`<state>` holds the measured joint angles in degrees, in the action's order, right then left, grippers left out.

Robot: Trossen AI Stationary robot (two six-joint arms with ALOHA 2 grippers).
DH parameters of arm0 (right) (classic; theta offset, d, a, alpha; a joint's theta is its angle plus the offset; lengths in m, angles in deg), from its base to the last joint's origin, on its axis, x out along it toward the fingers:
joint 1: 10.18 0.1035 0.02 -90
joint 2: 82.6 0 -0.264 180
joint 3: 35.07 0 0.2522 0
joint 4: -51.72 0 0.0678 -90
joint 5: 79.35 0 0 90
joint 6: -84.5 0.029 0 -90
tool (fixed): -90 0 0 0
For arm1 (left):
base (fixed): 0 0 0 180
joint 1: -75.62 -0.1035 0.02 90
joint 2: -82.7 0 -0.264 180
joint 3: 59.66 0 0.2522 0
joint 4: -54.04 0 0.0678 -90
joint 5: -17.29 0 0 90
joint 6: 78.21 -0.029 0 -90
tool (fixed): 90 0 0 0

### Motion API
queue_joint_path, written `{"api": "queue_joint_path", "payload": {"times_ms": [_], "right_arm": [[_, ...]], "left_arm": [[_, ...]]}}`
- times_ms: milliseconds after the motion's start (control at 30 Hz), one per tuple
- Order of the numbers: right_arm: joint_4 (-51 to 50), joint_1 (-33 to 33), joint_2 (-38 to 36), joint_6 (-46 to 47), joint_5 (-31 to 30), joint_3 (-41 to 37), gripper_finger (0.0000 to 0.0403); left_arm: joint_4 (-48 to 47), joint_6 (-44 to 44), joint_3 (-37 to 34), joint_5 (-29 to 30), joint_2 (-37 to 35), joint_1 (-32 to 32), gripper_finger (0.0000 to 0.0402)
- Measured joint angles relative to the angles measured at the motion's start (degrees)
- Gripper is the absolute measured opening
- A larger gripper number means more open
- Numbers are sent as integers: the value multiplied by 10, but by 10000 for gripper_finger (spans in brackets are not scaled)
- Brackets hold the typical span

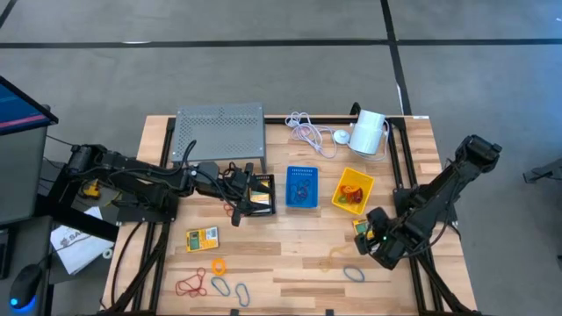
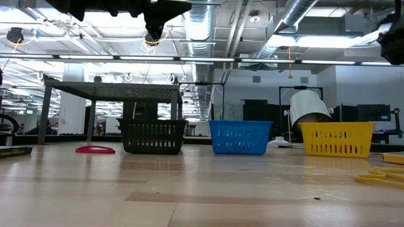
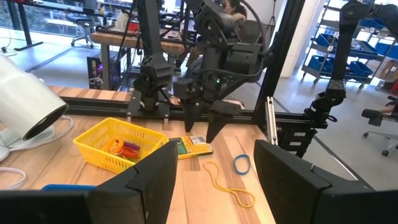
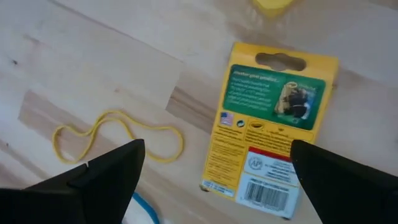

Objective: Pick & Place Office Desk Supplies
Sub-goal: Put the crayon box into the black basket

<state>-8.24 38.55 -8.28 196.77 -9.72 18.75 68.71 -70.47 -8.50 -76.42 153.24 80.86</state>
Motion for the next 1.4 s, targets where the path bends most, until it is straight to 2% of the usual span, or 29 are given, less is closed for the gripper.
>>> {"api": "queue_joint_path", "payload": {"times_ms": [200, 633, 1267, 1400], "right_arm": [[80, -2, 0, -8, 9, -46, 396], [47, -38, 0, -8, 87, -50, 398], [27, -107, 0, -64, 115, -50, 399], [36, -106, 26, -66, 118, -50, 399]], "left_arm": [[0, 0, 0, 0, 0, 0, 208], [0, -4, 0, 0, 0, 0, 208], [0, -4, 0, 0, 0, 0, 208], [-1, -4, 0, 0, 0, 0, 208]]}}
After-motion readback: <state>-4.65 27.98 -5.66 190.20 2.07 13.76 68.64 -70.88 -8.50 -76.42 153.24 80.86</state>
